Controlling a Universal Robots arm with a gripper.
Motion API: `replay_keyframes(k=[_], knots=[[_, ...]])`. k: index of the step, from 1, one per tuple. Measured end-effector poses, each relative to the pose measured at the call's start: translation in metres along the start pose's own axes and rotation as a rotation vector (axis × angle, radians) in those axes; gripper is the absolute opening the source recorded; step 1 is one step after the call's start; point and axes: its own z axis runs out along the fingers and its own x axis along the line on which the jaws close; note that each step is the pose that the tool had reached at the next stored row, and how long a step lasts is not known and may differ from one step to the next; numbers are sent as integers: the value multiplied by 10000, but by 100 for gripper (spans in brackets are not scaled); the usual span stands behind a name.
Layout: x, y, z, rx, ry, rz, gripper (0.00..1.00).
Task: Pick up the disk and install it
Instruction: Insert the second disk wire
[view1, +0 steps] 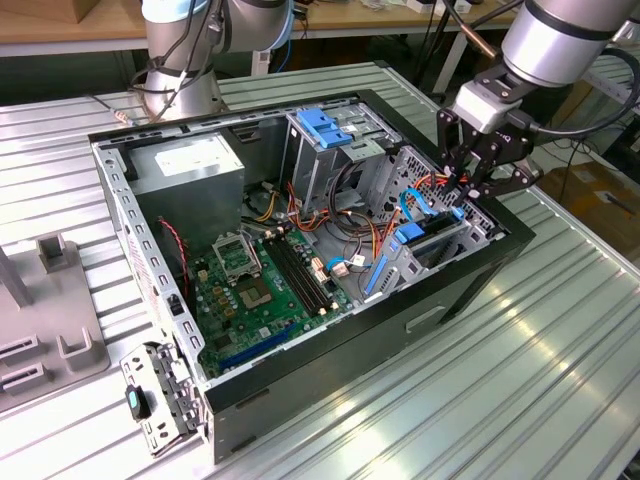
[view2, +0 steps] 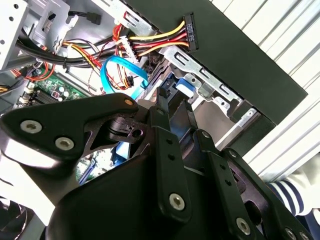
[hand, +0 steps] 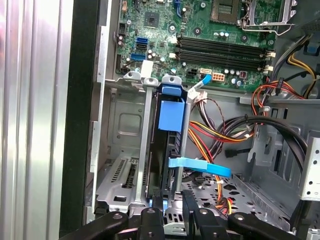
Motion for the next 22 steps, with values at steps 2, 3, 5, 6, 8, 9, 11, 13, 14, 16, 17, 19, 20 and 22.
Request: replay_keyframes(k=[2,3,5,6,8,9,11,13,14,16,17,19,20,22], knots=[[-2,-5,1,0,0,-1,30],[-3,-8,1,0,0,0,30],[-3,-10,1,0,-1,-3,30],[-4,-12,2,0,-1,-4,30],[-4,-19,2,0,-1,-8,30],[-5,-23,2,-1,0,-10,30],[-5,-27,3,0,-1,-13,30],[-6,-30,4,0,-3,-15,30],[-11,-39,4,-1,-1,-16,30],[-14,-45,5,-1,-2,-16,30],[-14,-45,5,0,-1,-16,30],[-14,-45,5,0,-2,-16,30],[-14,-45,5,-1,-2,-16,30],[-14,-46,5,0,-2,-16,30]])
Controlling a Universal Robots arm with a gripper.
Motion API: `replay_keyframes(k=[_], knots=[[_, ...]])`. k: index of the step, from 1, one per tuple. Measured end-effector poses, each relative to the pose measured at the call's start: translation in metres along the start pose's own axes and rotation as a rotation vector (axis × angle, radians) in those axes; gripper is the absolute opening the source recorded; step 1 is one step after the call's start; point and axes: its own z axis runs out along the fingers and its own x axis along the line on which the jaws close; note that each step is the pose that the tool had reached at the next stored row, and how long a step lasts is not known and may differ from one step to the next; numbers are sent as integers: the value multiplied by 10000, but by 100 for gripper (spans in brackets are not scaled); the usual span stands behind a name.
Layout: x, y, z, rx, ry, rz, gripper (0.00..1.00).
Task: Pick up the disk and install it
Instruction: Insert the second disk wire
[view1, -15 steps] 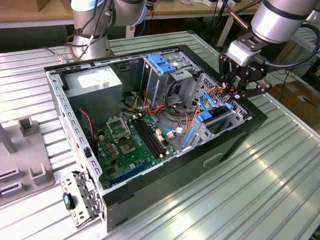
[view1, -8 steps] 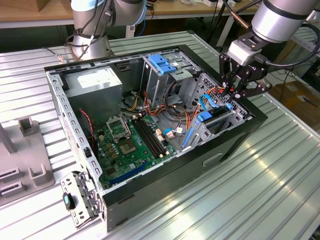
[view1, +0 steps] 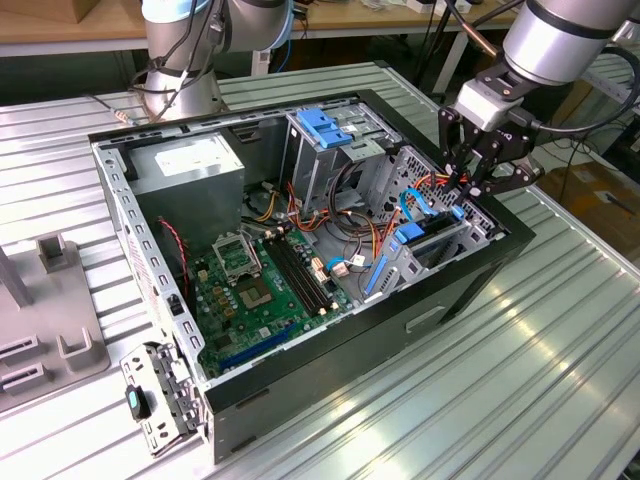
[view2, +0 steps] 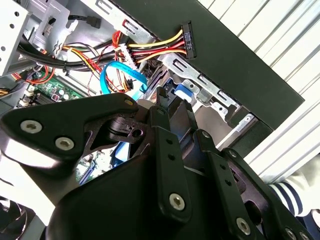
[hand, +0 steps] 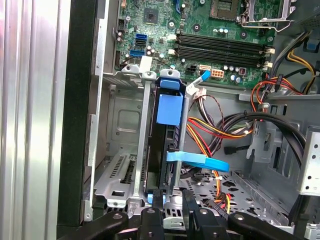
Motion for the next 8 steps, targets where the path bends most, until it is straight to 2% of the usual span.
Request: replay_keyframes(k=[8], knots=[[-4,-25,3,-6,-22,-201,30]])
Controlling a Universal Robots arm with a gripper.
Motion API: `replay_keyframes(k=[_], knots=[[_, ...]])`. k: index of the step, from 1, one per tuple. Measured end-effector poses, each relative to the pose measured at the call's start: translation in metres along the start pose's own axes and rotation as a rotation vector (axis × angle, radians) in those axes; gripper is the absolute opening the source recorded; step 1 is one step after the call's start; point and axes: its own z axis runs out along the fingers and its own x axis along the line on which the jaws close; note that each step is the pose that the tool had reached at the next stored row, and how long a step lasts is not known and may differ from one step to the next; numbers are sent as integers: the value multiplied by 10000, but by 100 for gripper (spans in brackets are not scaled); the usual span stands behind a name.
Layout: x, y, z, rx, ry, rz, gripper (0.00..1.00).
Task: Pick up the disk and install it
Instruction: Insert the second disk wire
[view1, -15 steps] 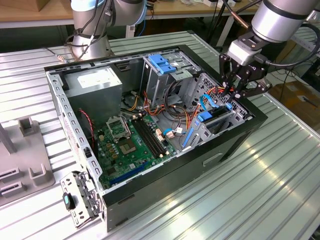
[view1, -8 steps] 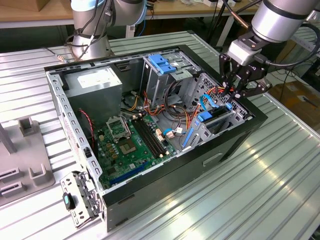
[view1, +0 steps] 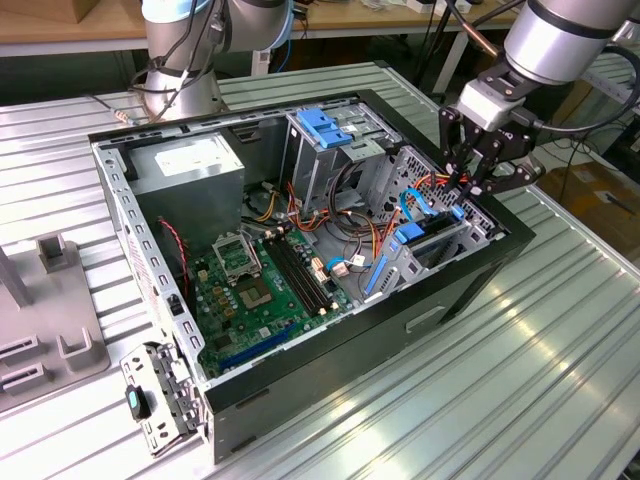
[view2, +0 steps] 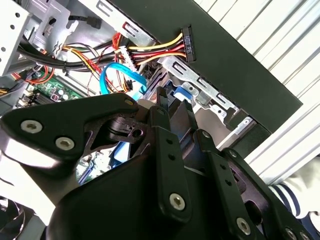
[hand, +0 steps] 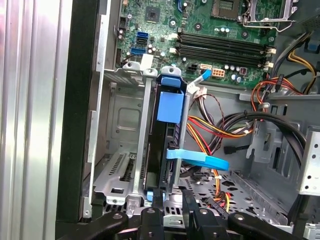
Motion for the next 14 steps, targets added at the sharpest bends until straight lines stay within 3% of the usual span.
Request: replay_keyframes(k=[8,14], knots=[[-2,-18,1,-7,-73,-463,30],[-3,-18,2,-9,-80,-507,30]])
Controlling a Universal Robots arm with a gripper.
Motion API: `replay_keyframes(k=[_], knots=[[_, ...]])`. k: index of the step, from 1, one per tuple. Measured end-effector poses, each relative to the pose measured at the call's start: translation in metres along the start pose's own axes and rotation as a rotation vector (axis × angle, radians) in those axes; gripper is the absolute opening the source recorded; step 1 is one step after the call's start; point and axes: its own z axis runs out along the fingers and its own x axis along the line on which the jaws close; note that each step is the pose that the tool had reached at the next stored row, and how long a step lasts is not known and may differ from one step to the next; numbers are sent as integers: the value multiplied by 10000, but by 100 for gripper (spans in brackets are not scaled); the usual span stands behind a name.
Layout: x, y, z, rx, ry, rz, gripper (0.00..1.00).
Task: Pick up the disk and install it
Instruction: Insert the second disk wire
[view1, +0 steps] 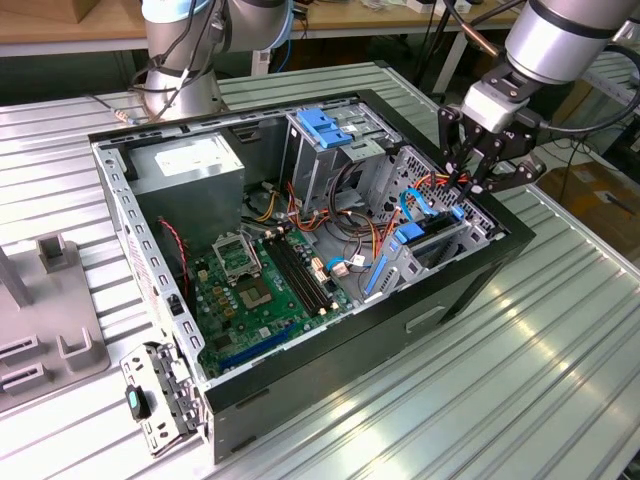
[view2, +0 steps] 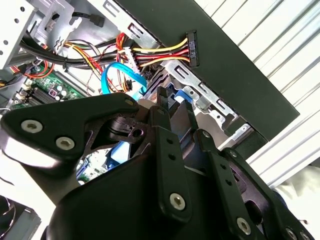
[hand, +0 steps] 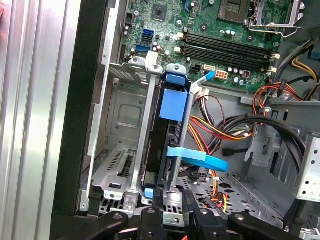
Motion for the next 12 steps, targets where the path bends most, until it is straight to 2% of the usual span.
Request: replay_keyframes(k=[9,12], knots=[[-13,-19,2,0,1,-3,30],[-16,-53,5,0,1,-10,30]])
